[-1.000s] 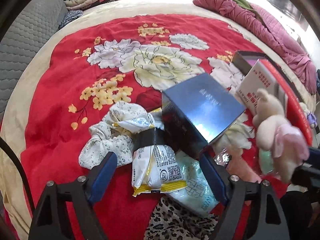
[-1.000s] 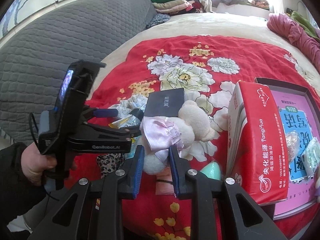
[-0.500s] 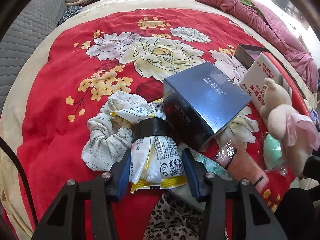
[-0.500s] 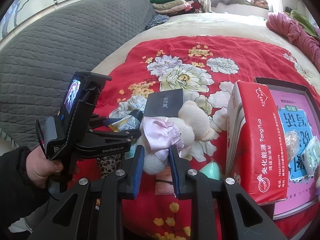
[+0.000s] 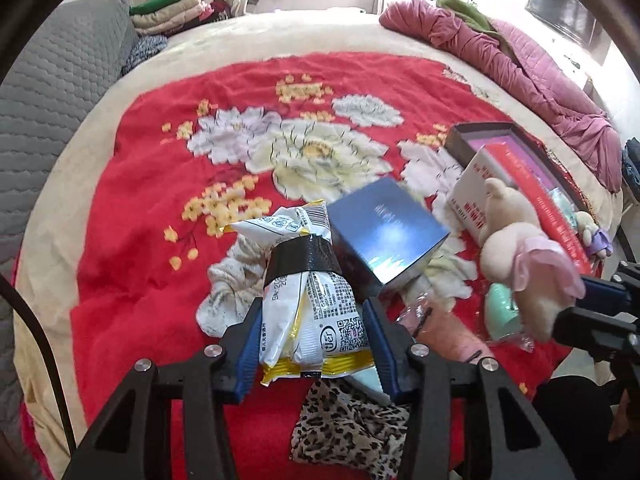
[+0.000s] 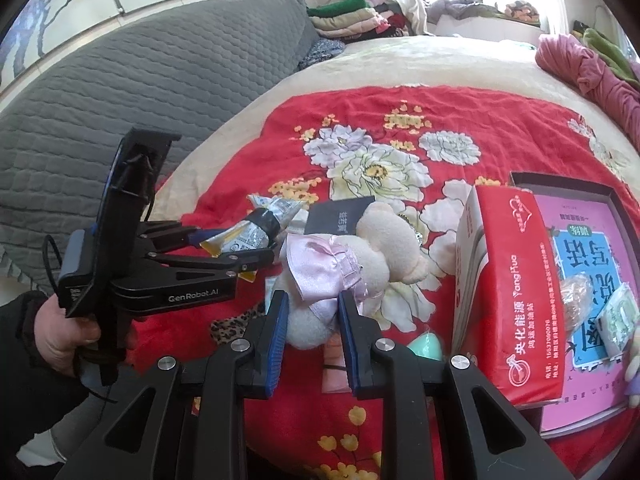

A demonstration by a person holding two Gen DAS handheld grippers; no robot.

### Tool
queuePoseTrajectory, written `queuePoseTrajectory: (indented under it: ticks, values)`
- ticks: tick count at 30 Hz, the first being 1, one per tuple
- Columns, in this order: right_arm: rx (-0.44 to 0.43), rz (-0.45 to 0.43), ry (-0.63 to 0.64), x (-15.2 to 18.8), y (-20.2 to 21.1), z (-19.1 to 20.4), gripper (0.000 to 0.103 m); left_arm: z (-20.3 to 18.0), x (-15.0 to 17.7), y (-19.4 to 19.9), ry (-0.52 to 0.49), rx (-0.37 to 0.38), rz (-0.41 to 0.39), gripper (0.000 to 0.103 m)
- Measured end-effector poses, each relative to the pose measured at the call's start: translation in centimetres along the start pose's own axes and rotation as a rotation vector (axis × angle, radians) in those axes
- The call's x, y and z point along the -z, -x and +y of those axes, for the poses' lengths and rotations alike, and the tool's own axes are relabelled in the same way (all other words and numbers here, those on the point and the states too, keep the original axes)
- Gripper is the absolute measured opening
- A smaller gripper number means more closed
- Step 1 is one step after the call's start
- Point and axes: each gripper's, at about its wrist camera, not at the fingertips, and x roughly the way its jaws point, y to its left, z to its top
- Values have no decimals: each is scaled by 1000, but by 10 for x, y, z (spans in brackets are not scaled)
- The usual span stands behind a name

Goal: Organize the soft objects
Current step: 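Close the left gripper on the yellow-and-white snack bag while the right gripper holds the bear, then carry the snack bag and the bear toward the pink tray box with both grippers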

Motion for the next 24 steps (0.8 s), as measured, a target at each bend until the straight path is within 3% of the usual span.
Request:
queuePoseTrajectory:
  ticks: [24]
  values:
    - [22, -99, 10, -5, 76, 3, 26, -52, -24, 64, -75, -16, -88, 49]
